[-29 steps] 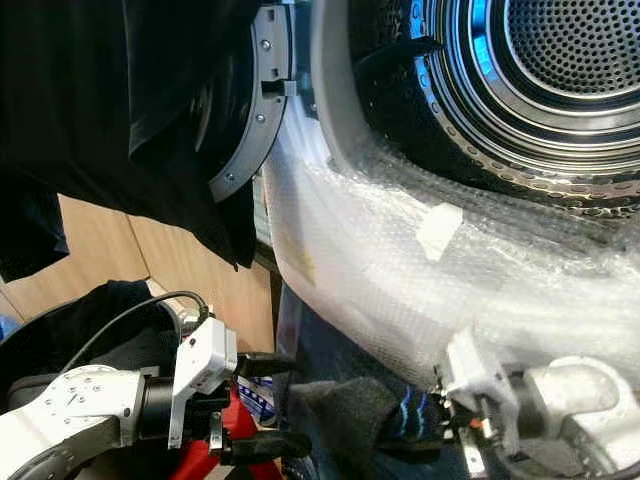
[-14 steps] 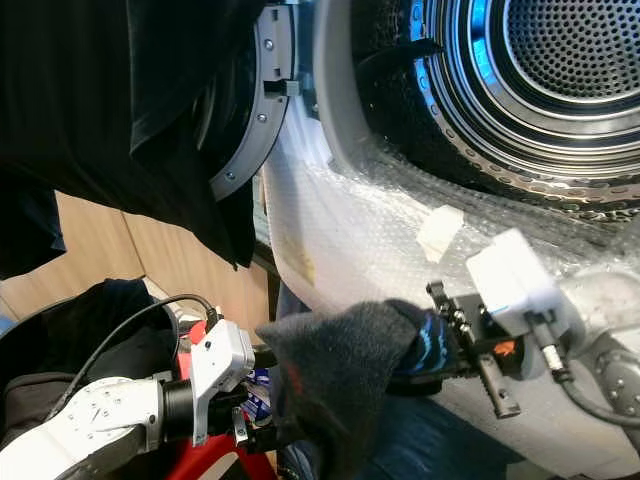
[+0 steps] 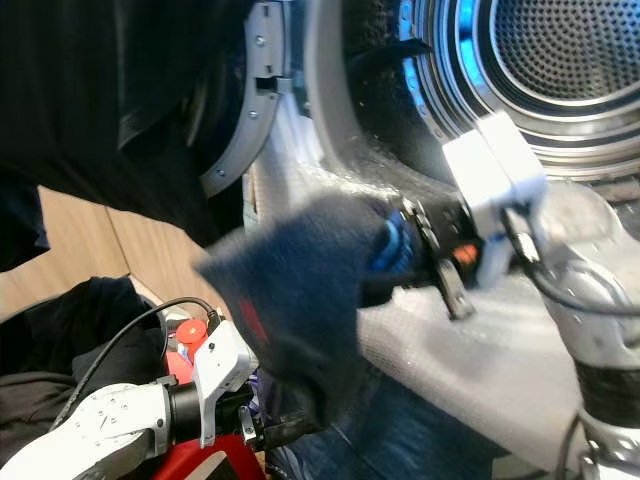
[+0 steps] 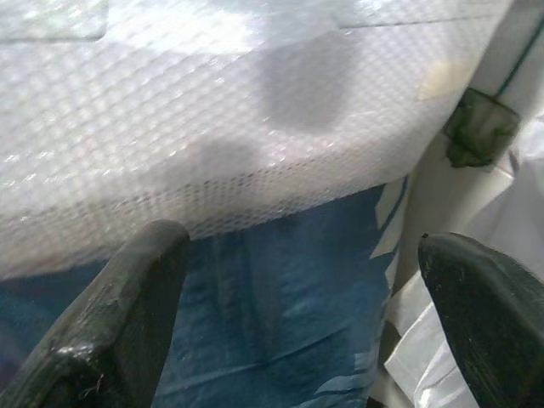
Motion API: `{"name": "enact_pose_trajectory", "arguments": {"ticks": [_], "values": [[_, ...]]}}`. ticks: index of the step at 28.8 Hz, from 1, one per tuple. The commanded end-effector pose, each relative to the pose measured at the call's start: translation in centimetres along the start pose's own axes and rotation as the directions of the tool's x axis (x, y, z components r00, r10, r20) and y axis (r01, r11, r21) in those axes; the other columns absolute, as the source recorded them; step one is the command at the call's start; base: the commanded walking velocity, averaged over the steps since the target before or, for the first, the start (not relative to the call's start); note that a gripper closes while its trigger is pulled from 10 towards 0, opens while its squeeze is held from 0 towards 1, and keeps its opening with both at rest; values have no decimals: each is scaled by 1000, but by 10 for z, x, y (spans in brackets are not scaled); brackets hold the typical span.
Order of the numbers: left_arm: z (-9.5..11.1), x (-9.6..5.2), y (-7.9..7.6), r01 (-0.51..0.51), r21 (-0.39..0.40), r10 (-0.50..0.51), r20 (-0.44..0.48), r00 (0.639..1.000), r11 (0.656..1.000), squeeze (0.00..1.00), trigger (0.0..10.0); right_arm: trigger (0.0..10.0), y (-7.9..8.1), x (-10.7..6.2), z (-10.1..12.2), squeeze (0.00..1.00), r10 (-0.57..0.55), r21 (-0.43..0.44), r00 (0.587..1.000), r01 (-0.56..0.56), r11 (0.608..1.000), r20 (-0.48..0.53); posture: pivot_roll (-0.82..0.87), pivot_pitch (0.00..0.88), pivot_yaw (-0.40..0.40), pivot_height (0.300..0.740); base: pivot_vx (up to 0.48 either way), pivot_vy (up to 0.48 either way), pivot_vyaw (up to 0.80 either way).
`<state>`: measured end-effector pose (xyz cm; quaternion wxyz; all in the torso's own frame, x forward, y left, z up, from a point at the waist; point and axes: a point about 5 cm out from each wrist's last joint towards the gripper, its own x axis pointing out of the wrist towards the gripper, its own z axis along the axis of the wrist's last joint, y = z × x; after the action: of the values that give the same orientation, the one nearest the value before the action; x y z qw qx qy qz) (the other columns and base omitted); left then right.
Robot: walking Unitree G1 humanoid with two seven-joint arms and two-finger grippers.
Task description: Clothes washing
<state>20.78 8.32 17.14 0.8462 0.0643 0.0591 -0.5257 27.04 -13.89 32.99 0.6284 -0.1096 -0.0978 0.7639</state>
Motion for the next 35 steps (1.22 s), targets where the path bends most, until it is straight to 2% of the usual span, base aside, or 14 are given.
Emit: {"name": "enact_pose_trajectory", "arguments": {"ticks": [1, 9, 11, 12, 13, 14, 16, 18, 19, 24, 30, 32, 34, 35], "values": [[2, 1, -5, 6, 1, -6, 9, 1000, 1000, 0, 10000, 10000, -8, -2, -1, 0, -17, -11, 1000, 17, 1000, -16, 78, 0, -121, 740, 0, 0, 0], [2, 2, -7, -7, -12, 7, 14, 1000, 1000, 0, 10000, 10000, -32, 0, -2, 0, -107, -17, 994, 107, 994, -13, 92, 0, -131, 740, 0, 0, 0], [2, 2, -8, -16, -16, 16, 16, 1000, 1000, 0, 10000, 10000, -54, -3, -8, 0, -224, 1, 974, 224, 975, -45, 95, 0, -130, 740, 0, 0, 0], [2, 2, -8, -16, -16, 16, 16, 1000, 1000, 0, 10000, 10000, -54, -3, -8, 0, -224, 1, 974, 224, 975, -45, 95, 0, -130, 740, 0, 0, 0], [1, 2, -9, -20, -19, 20, 16, 1000, 1000, 0, 10000, 10000, -72, -8, -12, 0, -337, -9, 937, 338, 941, -87, 95, 0, -129, 740, 0, 0, 0], [1, 2, -10, -21, -22, 21, 15, 1000, 1000, 0, 10000, 10000, -80, -11, -13, 0, -397, -19, 913, 397, 918, -99, 94, 0, -128, 740, 0, 0, 0], [1, 1, -11, -21, -25, 22, 15, 1000, 999, 0, 10000, 10000, -85, -13, -14, 0, -434, -25, 895, 434, 901, -107, 93, 0, -127, 740, 0, 0, 0], [1, 1, -11, -22, -28, 22, 15, 1000, 999, 0, 10000, 10000, -94, -19, -14, 0, -503, -3, 856, 507, 862, -115, 93, 0, -126, 740, 0, 0, 0], [0, 1, -13, -19, -38, 20, 16, 1000, 999, 0, 10000, 10000, -100, -25, -13, 0, -559, -3, 821, 562, 827, -118, 91, 0, -124, 740, 0, 0, 0], [-2, 1, -15, -23, -64, 24, 19, 1000, 998, 0, 10000, 10000, -111, -55, -9, 0, -694, -26, 705, 698, 715, -146, 86, 0, -124, 740, 0, 0, 0], [-3, 1, -18, -24, -78, 25, 19, 999, 997, 0, 10000, 10000, -111, -83, -5, 0, -770, -77, 616, 770, 633, -164, 83, 0, -124, 740, 0, 0, 0], [-3, 1, -20, -22, -84, 24, 19, 1000, 996, 0, 10000, 10000, -110, -94, -4, 0, -815, -83, 554, 816, 572, -168, 81, 0, -122, 740, 0, 0, 0], [-3, 1, -20, -22, -86, 24, 19, 1000, 996, 0, 10000, 10000, -111, -95, -3, 0, -822, -87, 543, 823, 562, -170, 80, 0, -122, 740, 0, 0, 0], [-3, 1, -20, -22, -86, 24, 20, 1000, 996, 0, 10000, 10000, -112, -96, -3, 0, -837, -87, 520, 838, 538, -171, 81, 0, -121, 740, 0, 0, 0]]}}
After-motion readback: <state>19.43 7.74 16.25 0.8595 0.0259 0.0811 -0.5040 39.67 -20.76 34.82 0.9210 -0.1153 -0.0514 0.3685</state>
